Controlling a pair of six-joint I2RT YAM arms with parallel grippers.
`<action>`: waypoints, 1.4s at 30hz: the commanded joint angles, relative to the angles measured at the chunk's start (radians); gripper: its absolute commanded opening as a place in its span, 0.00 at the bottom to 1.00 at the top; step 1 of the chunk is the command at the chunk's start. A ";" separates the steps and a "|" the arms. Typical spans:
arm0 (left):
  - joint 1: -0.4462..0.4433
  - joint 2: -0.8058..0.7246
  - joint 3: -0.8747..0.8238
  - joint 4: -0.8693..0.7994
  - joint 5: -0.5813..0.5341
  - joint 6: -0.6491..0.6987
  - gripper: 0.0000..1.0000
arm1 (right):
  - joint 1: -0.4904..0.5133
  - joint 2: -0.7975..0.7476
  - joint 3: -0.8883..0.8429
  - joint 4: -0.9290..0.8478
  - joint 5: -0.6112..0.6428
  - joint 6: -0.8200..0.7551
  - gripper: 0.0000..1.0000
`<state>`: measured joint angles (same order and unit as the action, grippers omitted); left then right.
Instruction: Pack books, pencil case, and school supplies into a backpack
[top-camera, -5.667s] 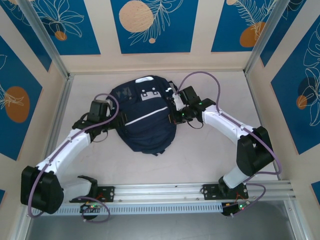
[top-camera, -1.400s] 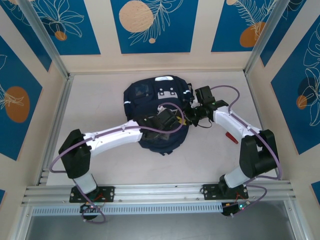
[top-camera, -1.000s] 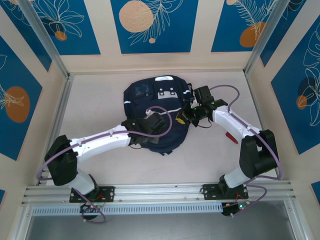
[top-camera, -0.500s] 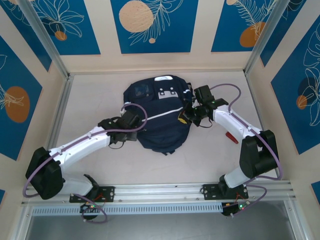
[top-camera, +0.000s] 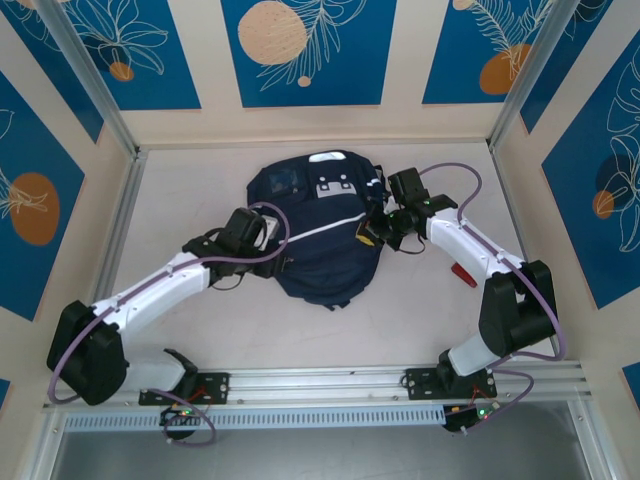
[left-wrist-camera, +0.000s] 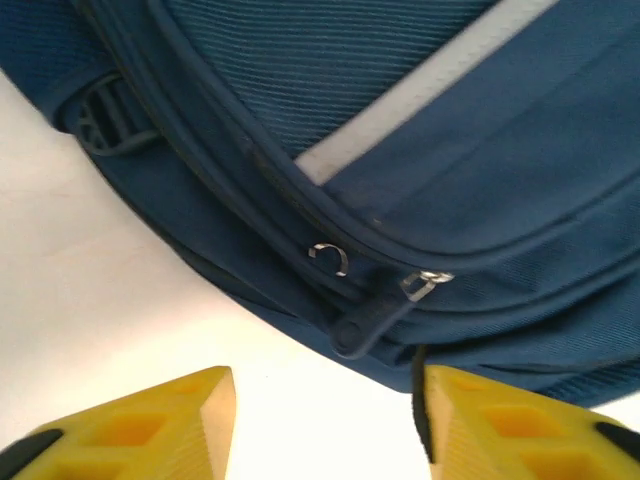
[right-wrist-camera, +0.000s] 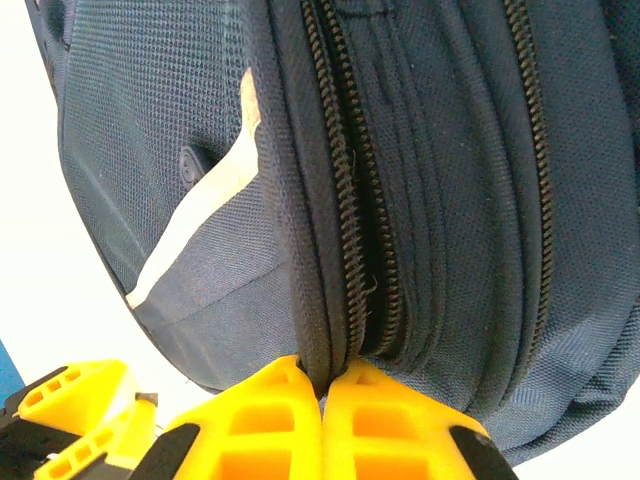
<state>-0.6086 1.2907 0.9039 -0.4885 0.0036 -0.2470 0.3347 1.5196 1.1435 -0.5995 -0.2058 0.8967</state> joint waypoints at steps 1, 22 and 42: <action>-0.001 -0.006 -0.023 0.024 0.093 0.138 0.58 | 0.001 -0.014 0.043 -0.025 0.003 -0.033 0.02; -0.003 0.150 0.082 0.004 0.035 0.222 0.04 | -0.005 -0.021 0.041 -0.039 0.031 -0.033 0.01; 0.003 0.163 0.120 -0.115 -0.305 0.018 0.00 | 0.009 -0.019 0.069 -0.075 0.117 -0.101 0.00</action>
<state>-0.6201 1.4147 0.9825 -0.5369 -0.1253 -0.1608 0.3477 1.5196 1.1786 -0.6548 -0.1303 0.8486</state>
